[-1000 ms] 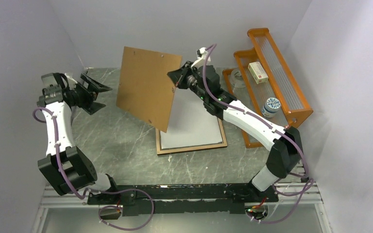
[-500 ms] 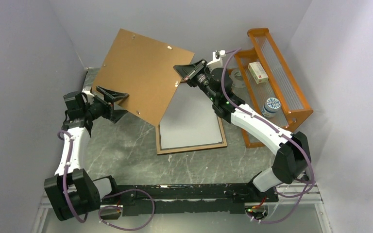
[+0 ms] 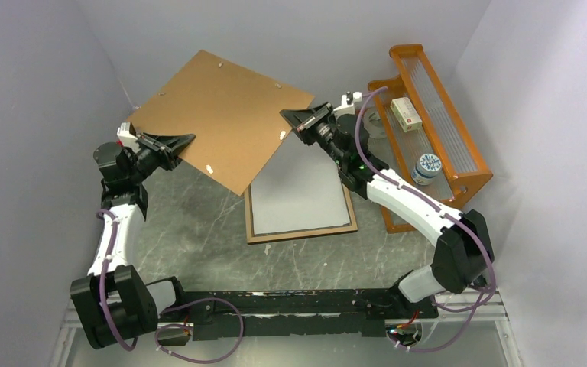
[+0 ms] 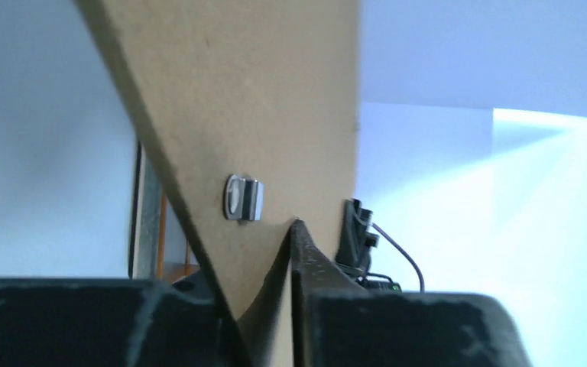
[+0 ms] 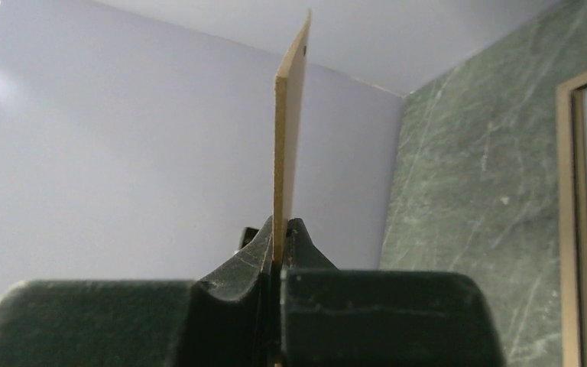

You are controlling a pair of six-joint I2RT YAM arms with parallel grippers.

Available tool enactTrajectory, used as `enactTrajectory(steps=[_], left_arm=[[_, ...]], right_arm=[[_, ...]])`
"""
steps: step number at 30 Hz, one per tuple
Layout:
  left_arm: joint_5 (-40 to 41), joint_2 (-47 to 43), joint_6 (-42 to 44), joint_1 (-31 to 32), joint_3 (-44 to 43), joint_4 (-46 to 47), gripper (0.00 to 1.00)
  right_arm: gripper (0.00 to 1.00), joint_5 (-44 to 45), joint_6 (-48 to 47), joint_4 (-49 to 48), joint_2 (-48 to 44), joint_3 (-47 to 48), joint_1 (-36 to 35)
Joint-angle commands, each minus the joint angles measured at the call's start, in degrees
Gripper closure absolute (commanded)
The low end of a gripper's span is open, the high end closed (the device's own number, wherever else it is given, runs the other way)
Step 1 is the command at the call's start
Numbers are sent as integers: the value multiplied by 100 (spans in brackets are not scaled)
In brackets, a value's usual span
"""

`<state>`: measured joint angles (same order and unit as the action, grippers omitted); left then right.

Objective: Put the photo into the frame
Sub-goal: Turn over the photo frame item at the center of the board, then place the photo frame item in the photo frame.

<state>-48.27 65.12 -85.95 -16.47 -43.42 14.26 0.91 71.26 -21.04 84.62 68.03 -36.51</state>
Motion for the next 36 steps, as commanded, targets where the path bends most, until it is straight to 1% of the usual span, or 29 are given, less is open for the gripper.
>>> enactTrajectory(steps=[1,2,4,6,8,9,10,12,17,18,20,22,24,25,28,32,34,36], left_arm=[[54,75,-410,21,-131,1391,95],[40,117,-409,21,-196,1443,97],[29,189,-384,19,-357,1525,97],[-14,256,-331,11,-513,1689,97],[-48,304,-322,-6,-671,1810,97],[-70,333,-325,-10,-752,1901,97],[-95,361,-327,-14,-834,1972,97],[-156,439,-397,-19,-978,2197,97],[-406,731,-625,-43,-1401,2660,97],[-496,805,-647,-44,-1492,2733,98],[-652,927,-631,-49,-1673,2684,97],[-855,1062,-648,-44,-1826,2673,97],[-1107,1154,-659,-49,-1962,2620,97],[-1220,1190,-645,-49,-2019,2560,97],[-1710,1304,-586,-35,-2198,2442,98],[-2322,1448,-522,36,-2399,2317,98],[-2559,1511,-663,83,-2419,2446,97],[-2759,1588,-935,135,-2391,2769,97]], right_arm=[[100,-133,265,-908,-501,-1,-14],[100,-142,224,-872,-537,-39,-3],[100,-142,148,-710,-631,-137,25],[81,-160,56,-535,-751,-265,98],[57,-166,6,-403,-919,-500,176],[48,-147,-10,-356,-1023,-642,232],[41,-155,-57,-324,-1115,-775,281],[36,-215,-226,-314,-1336,-1020,408],[13,-102,-733,380,-1971,-1433,739],[10,61,-896,541,-2123,-1502,787],[5,256,-1276,869,-2412,-1542,904],[2,353,-1776,1226,-2599,-1397,1036],[1,267,-2176,1548,-2642,-1147,1174],[1,85,-2337,1656,-2591,-1007,1289],[1,-866,-2757,1953,-2208,-379,1569],[3,-2358,-3036,2641,-1309,709,1884],[4,-2976,-3091,2800,-918,1102,1945],[4,-3523,-3008,2767,-611,1317,1964]])
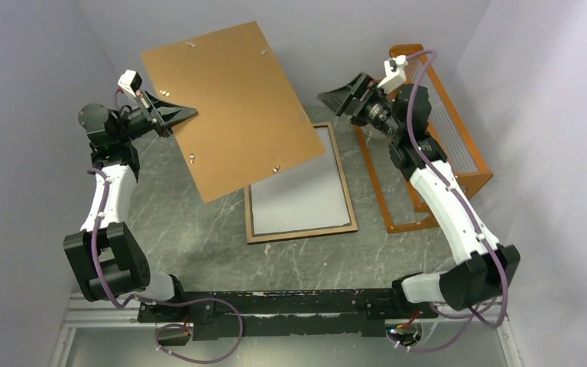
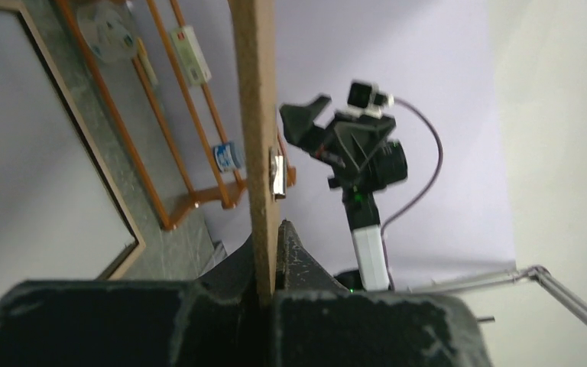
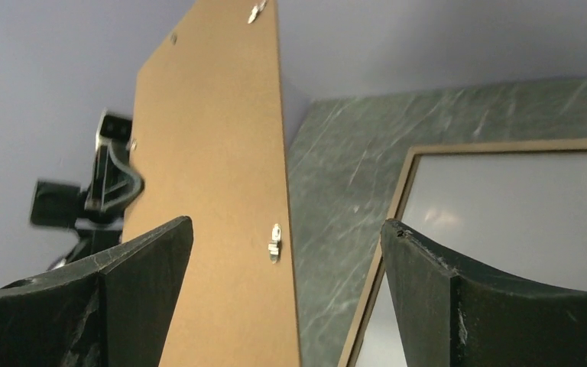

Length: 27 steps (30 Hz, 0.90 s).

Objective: Put the photo into the frame
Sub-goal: Place the photo frame item in the photo frame.

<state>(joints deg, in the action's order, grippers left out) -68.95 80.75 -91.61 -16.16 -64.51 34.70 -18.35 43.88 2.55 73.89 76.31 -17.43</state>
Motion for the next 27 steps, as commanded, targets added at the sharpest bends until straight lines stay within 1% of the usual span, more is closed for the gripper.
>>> enactTrajectory(steps=[1,3,6,8,12,15,18,19,21,24,27], left_arm=[[-778,65,-510,138,-269,903,97],[-896,144,-824,210,-242,1331,97],[-1004,223,-1165,329,-191,1766,97],[-1030,237,-1236,423,-192,1841,97],[-1063,209,-950,593,-237,1436,98],[-1060,230,-820,661,-298,1235,98],[-1036,324,-1049,700,-345,1463,98],[-1021,372,-1175,724,-346,1707,97],[-991,474,-1469,745,-337,2084,97],[-941,644,-1858,755,-255,2624,98],[-933,782,-2131,751,-183,2983,97]], right_arm=[[5,-1857,-186,304,584,534,63],[5,-2459,149,-118,752,486,64],[6,-2992,819,-1058,882,278,58],[7,-3131,1181,-1489,939,195,51],[12,-3187,1387,-1518,1113,230,20],[24,-3294,1669,-1797,1208,173,-7],[37,-3364,2044,-2290,1226,23,-32],[41,-3374,2170,-2490,1218,-45,-52],[57,-3369,2427,-2920,1195,-211,-65],[73,-3390,2790,-3373,1216,-342,-62],[92,-3403,2921,-3501,1257,-411,-62]])
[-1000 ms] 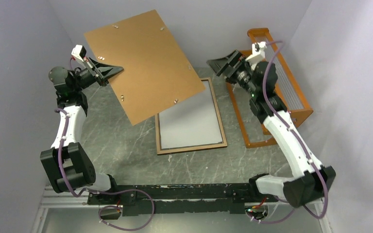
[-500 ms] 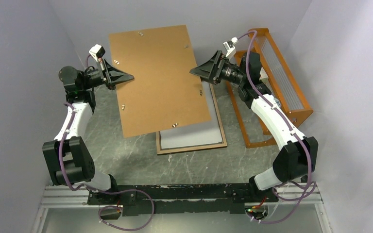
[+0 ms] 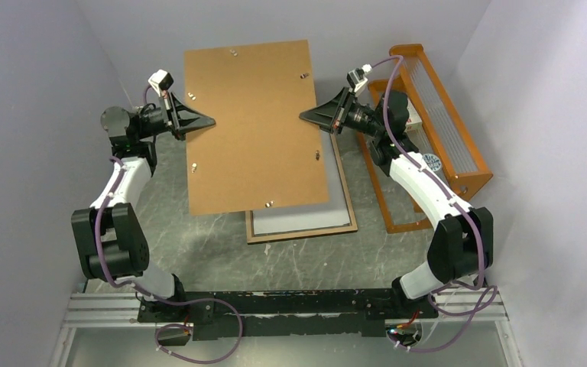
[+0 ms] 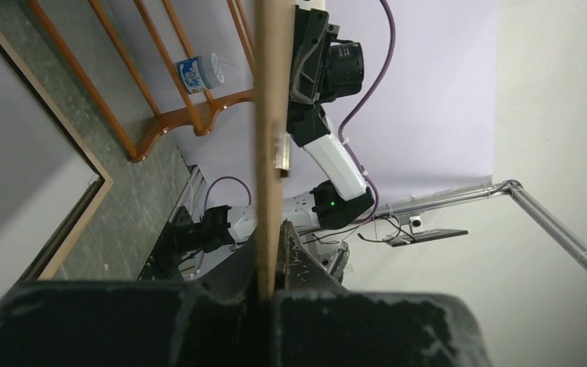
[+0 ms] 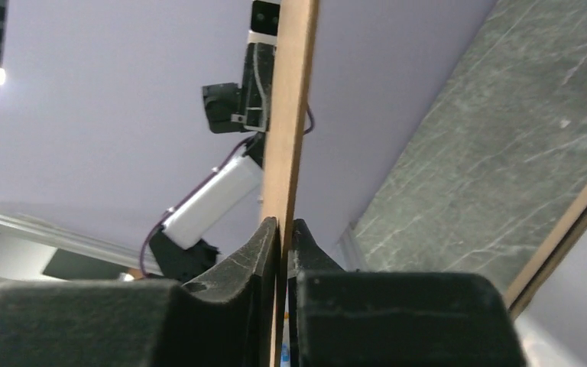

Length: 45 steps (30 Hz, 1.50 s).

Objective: Put the photo into the frame
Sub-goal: Place the photo frame item in the photo frame.

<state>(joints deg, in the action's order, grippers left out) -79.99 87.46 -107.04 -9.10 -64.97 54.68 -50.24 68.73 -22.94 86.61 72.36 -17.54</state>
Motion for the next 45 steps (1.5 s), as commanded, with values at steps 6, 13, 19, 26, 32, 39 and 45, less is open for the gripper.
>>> enactTrajectory(steps=[6,13,19,26,32,39,45], left_arm=[[223,112,78,49,83,302,61],[1005,-317,4809,33,-234,-5766,18],[2511,54,7138,48,-713,-8819,11],[2994,410,7080,88,-105,-8531,13],[3432,1023,7061,406,-57,-8425,20],[3816,1813,7171,869,-318,-8334,36],[3951,2188,7251,1100,-468,-8234,52]], right_arm=[[100,40,166,-394,-134,-178,-4],[100,175,22,26,-381,-522,348],[100,157,-931,1327,-580,-600,760],[100,193,-2142,2715,-489,-437,1128],[100,111,-2868,3659,-127,14,1238],[100,73,-3288,4121,408,388,1246],[100,34,-3132,3780,813,456,1244]])
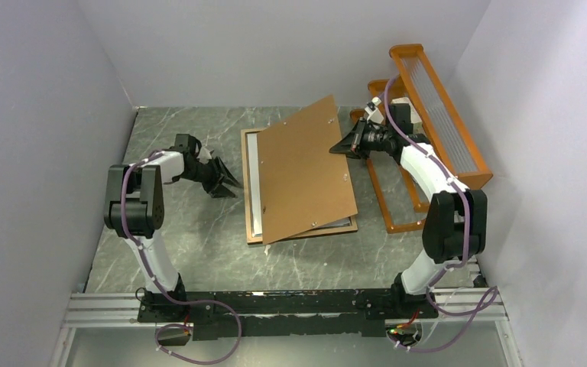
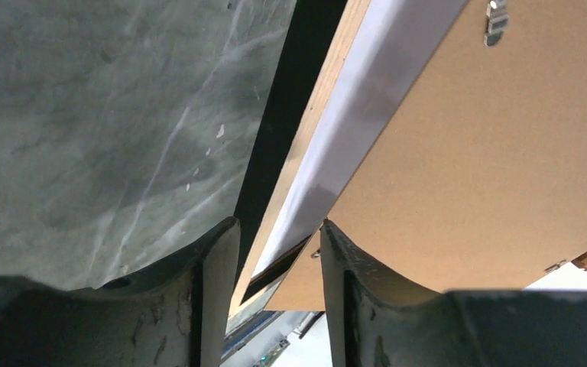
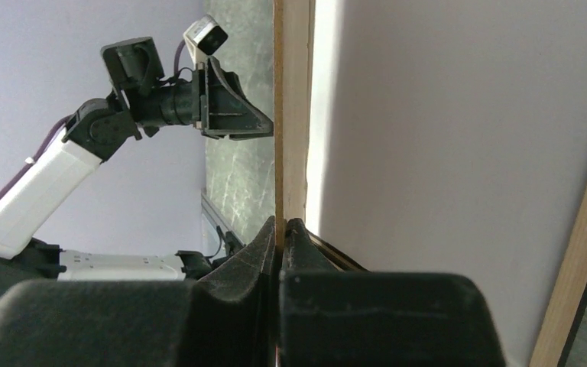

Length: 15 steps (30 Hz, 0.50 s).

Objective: Put the photo into the frame
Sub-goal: Place the photo frame item in the photo frame.

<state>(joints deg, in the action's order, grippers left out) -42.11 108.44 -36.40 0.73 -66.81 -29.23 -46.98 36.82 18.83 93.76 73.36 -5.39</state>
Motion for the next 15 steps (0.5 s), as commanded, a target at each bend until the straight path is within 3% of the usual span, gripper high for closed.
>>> enactTrajectory(steps=[1,15], left_arm=[[156,155,214,132,-303,164,53],[57,837,386,164,-372,356,60]], right_arm=[[100,-294,84,-442,152,354,29],[100,-488,647,-1420,682,371,21]])
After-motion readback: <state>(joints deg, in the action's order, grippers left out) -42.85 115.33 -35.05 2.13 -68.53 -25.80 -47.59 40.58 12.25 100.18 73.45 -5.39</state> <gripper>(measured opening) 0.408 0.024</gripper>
